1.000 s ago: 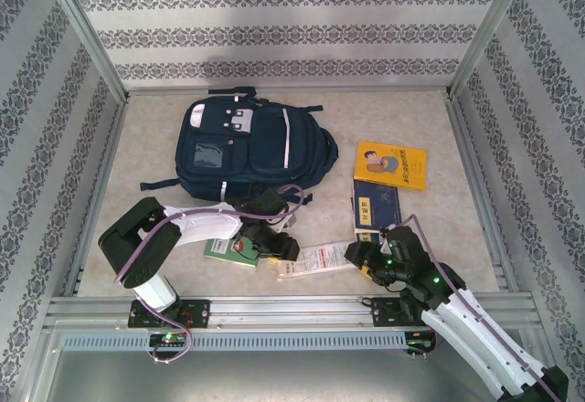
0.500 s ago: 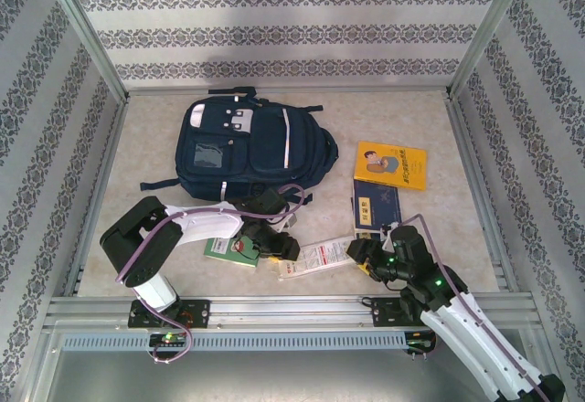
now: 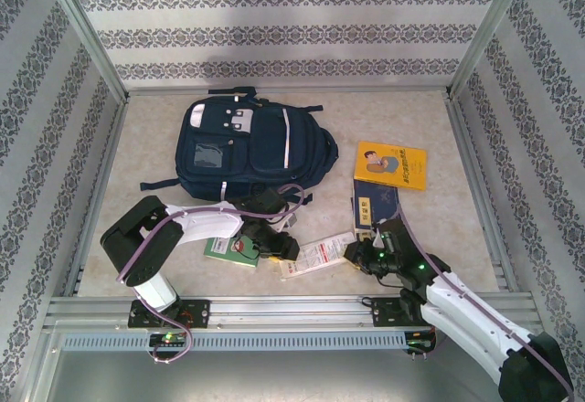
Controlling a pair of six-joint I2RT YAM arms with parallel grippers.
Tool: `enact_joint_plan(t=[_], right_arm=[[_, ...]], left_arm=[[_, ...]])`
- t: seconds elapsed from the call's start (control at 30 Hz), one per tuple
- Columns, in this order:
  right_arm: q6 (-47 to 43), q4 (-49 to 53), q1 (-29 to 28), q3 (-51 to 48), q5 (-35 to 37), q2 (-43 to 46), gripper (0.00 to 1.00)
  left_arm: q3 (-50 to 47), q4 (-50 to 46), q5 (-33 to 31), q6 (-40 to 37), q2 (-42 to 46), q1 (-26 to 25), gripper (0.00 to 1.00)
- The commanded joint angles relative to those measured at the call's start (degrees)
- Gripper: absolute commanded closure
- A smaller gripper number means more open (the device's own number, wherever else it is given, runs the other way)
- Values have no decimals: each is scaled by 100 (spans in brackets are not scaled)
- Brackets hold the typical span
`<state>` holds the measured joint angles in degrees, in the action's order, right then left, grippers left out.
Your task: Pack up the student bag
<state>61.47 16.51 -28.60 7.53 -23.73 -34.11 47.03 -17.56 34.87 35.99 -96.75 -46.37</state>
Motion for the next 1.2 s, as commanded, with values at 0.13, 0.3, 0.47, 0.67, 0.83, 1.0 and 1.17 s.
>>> enact_joint_plan(t=[0.13,0.3,0.47,0.67,0.83,1.0,1.17], right_arm=[[-329,523,-11,388,629,694,95],[-316,509,-10,584,624,882,100],[-1009,668,1,1425,547,652,100],[-2197,342,10,2551,-110,-66,100],[-3198,563,-5,3722,-912,-833,100],[-3830,788,-5,4535,-1611,-1248,100],[-3836,432,-11,4622,-2237,-1329,100]], left_arm=[[-377,331,-624,-162,-215,-206,49],[-143,-221,-809,-143,398,-206,39],[510,-1341,-1435,-632,1375,-169,32],[1262,-2211,-1245,-1452,2062,513,15],[2123,-2697,-1121,-2071,2206,732,14],[2676,-2723,-686,-2793,2293,815,15],[2548,-1999,735,-2705,2388,1022,17]])
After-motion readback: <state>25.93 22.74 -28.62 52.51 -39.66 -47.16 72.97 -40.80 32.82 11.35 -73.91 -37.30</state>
